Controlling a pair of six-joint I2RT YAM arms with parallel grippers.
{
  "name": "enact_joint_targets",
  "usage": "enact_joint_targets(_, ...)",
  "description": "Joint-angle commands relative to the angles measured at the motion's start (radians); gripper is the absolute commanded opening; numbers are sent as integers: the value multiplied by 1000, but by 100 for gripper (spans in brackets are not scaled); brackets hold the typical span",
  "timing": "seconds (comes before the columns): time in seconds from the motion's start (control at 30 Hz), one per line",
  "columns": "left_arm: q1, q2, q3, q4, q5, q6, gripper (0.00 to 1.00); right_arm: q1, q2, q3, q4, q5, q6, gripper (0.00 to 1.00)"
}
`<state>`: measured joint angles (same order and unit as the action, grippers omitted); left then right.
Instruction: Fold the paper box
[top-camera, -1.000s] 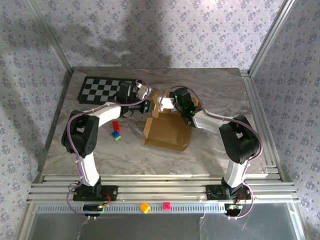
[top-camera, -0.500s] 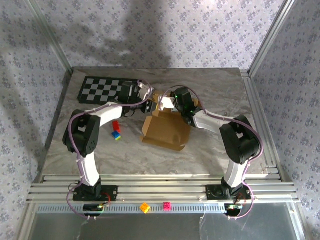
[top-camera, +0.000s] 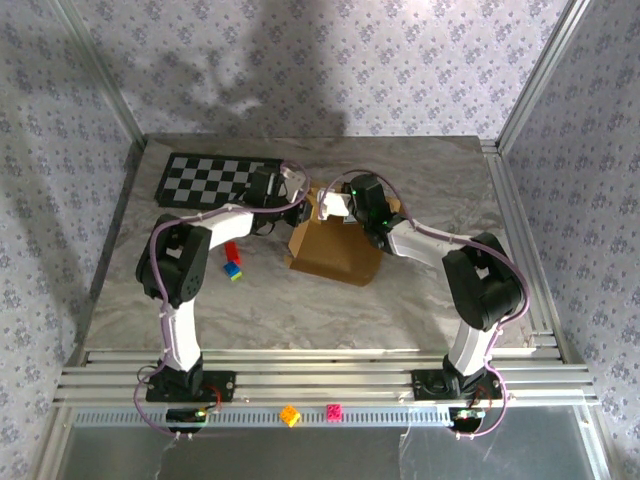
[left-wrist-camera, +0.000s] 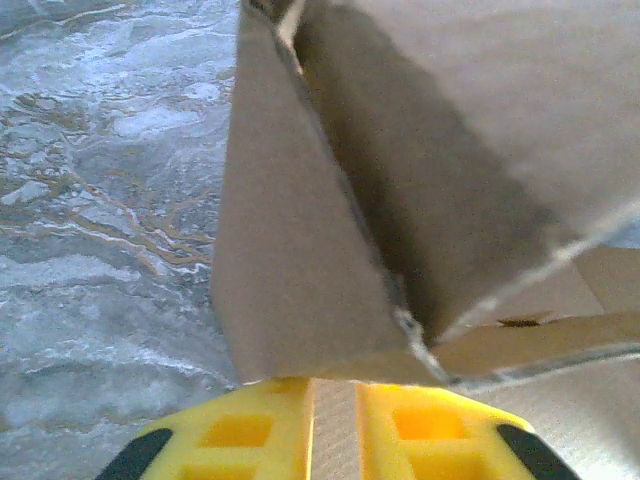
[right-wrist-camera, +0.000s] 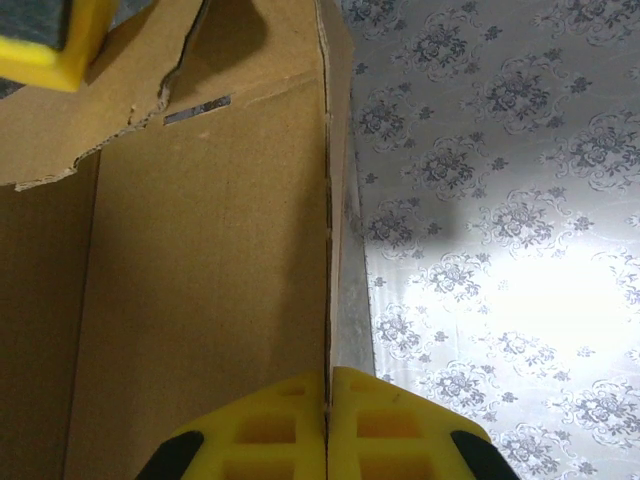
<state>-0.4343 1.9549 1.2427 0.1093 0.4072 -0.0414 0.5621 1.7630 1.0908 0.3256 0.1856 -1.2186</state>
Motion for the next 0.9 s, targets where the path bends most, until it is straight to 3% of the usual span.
enact_joint_targets(0.0, -9, 33, 32, 56, -38, -13, 16, 10, -20, -4, -80, -96, 23, 0)
enact_joint_targets(0.1, -9, 32, 26, 85, -25, -17, 17, 6, -19, 4, -109, -111, 39, 0)
enact_joint_targets(0.23, -9, 8, -24, 171, 3, -5, 39, -5, -23, 23, -161, -136, 77, 0)
enact_joint_targets(0.33, -9, -8, -51, 198, 15, 15, 46, -13, -20, 35, -190, -150, 88, 0)
enact_joint_targets(0.7, 26, 53, 15, 232, 14, 11, 46, -25, -29, 51, -262, -209, 112, 0)
enact_joint_targets(0.87, 22, 88, 66, 240, 33, -1, 47, -26, -2, 52, -243, -177, 113, 0)
